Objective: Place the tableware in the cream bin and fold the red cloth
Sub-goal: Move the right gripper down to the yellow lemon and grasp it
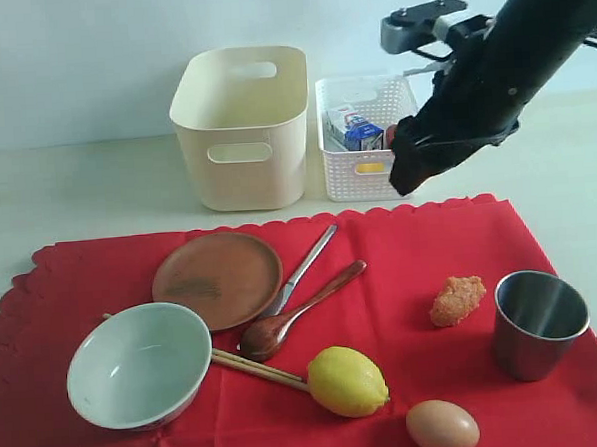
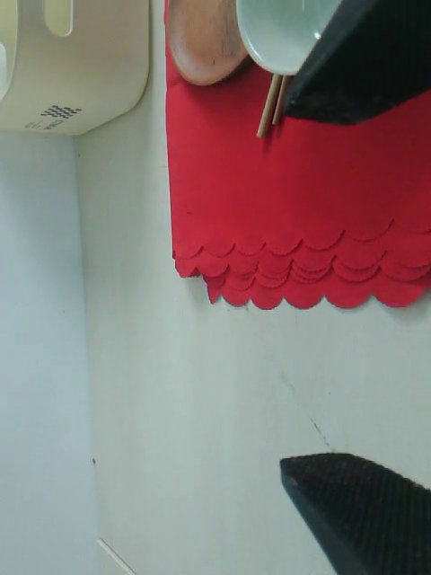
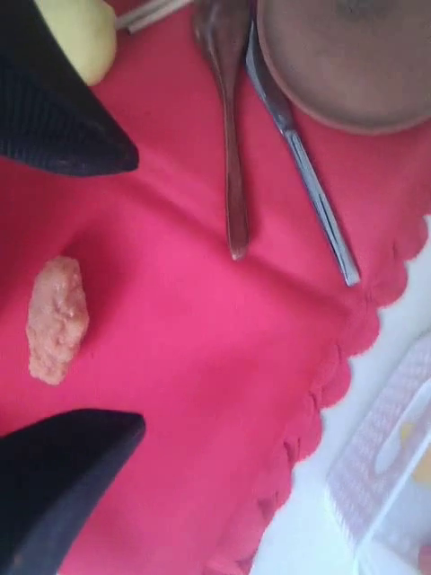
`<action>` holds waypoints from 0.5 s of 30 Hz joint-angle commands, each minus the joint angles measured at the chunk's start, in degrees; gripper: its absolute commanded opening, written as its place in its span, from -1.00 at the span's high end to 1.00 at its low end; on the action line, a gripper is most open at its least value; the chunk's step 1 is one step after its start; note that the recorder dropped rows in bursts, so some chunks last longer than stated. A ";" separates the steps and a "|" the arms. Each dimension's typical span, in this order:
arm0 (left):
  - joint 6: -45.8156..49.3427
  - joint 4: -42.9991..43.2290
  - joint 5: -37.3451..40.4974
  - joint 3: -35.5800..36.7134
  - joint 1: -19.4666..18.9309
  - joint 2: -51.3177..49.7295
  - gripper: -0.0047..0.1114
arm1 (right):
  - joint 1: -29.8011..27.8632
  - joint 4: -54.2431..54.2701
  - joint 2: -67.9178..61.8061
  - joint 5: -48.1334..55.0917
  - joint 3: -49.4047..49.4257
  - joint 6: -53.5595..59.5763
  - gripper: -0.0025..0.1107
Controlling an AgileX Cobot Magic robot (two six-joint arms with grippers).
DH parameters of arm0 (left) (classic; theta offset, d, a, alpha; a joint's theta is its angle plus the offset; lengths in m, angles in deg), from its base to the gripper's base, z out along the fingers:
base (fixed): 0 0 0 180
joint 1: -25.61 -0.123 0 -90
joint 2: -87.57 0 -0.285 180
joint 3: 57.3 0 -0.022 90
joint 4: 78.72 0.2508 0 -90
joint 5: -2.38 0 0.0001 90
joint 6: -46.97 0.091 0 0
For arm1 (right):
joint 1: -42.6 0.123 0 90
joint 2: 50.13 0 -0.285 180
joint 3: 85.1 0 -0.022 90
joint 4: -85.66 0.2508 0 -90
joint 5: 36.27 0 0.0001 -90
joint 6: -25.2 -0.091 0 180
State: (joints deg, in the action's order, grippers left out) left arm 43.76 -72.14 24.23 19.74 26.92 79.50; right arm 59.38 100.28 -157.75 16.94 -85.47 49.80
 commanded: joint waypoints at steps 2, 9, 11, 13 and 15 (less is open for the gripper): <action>0.04 0.11 -0.64 0.18 -0.16 0.28 -0.70 | 7.38 -0.01 -0.09 -0.58 3.29 3.44 -0.26; 0.04 0.11 -0.64 0.18 -0.16 0.28 -0.70 | 15.65 -3.05 -0.55 -0.40 6.47 3.70 -0.26; 0.04 0.11 -0.64 0.18 -0.16 0.28 -0.70 | 17.15 -3.05 -0.61 -0.40 7.69 3.70 -0.26; 0.04 0.11 -0.64 0.18 -0.16 0.28 -0.70 | 18.10 -2.95 -1.16 -0.40 8.56 3.70 -0.26; 0.04 0.11 -0.64 0.18 -0.16 0.28 -0.70 | 19.09 -2.95 -1.89 -0.57 9.10 3.70 -0.26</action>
State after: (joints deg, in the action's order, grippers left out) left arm 43.76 -72.14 24.23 19.74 26.92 79.50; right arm 77.35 97.87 -158.87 16.81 -77.21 53.06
